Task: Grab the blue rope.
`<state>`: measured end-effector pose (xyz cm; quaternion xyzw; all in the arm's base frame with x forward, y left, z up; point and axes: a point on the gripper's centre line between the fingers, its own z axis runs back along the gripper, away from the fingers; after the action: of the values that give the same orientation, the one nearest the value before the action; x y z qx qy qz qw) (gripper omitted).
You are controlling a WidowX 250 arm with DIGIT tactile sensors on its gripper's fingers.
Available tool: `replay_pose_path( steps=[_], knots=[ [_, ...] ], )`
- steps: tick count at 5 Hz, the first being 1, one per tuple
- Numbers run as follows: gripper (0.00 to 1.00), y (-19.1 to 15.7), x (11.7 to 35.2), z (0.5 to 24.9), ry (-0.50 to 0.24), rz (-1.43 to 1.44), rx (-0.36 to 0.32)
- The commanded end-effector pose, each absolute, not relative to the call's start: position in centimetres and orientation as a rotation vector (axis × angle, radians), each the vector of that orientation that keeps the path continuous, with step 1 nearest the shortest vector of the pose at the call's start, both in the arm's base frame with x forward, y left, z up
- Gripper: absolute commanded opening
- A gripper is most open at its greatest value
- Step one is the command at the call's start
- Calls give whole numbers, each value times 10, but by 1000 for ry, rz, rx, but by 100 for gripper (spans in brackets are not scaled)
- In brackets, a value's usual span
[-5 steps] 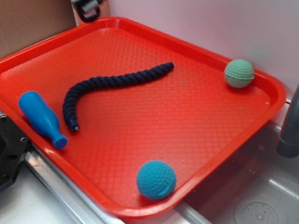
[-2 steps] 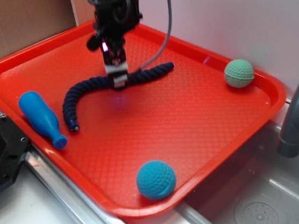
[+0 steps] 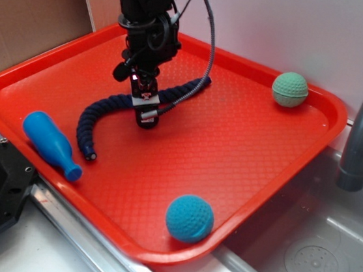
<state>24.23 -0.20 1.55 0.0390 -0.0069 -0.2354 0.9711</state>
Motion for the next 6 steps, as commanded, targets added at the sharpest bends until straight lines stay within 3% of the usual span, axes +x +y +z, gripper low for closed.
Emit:
replay_pose_path(
  steps=[1,2,3,4,6],
  knots=[
    [0,-11,244,11,-20,-471,83],
    [0,-6,247,13,2,-431,118],
    [0,2,251,33,40,-292,190],
    [0,-3,258,83,47,-40,206],
    [0,-14,249,186,-115,94,106]
  ],
)
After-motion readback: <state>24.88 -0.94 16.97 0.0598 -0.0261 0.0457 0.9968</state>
